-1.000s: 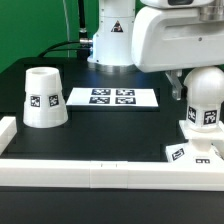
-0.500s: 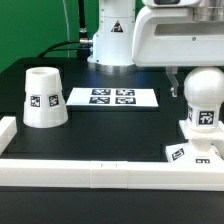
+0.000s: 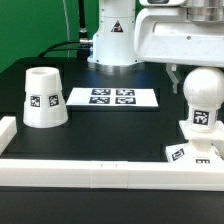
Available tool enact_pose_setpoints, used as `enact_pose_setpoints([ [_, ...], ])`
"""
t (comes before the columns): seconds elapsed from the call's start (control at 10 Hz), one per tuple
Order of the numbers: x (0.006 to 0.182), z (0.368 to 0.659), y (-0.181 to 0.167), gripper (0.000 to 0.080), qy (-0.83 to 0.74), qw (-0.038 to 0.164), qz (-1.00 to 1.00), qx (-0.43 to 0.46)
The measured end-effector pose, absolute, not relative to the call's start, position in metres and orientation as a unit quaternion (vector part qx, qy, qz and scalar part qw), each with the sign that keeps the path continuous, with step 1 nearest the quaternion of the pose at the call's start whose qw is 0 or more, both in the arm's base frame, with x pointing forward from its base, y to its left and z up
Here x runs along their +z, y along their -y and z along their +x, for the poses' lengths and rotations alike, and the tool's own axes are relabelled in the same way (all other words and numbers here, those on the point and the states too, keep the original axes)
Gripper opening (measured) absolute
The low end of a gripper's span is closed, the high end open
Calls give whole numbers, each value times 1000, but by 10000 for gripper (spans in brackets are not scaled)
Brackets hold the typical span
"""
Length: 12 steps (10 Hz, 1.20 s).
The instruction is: Assemble lamp
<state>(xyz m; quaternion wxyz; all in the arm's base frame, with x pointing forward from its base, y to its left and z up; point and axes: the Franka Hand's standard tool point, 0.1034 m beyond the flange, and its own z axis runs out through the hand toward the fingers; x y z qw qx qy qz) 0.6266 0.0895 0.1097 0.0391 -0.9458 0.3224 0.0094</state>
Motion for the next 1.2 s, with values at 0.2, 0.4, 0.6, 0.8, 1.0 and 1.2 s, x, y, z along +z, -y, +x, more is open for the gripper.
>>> enact_pose_setpoints([
  [0.2, 110, 627, -90, 577, -436, 50, -898, 21],
  [0.4, 110, 626, -93, 577, -513, 59, -856, 34],
  [0.6, 110, 627, -95, 577, -558, 63, -826, 40],
  [0.8, 110, 626, -95, 635, -532, 63, -843, 40],
  [1.0, 112, 623, -97, 690, -475, 56, -876, 55],
  [1.2, 112, 623, -98, 698, -369, 62, -926, 49],
])
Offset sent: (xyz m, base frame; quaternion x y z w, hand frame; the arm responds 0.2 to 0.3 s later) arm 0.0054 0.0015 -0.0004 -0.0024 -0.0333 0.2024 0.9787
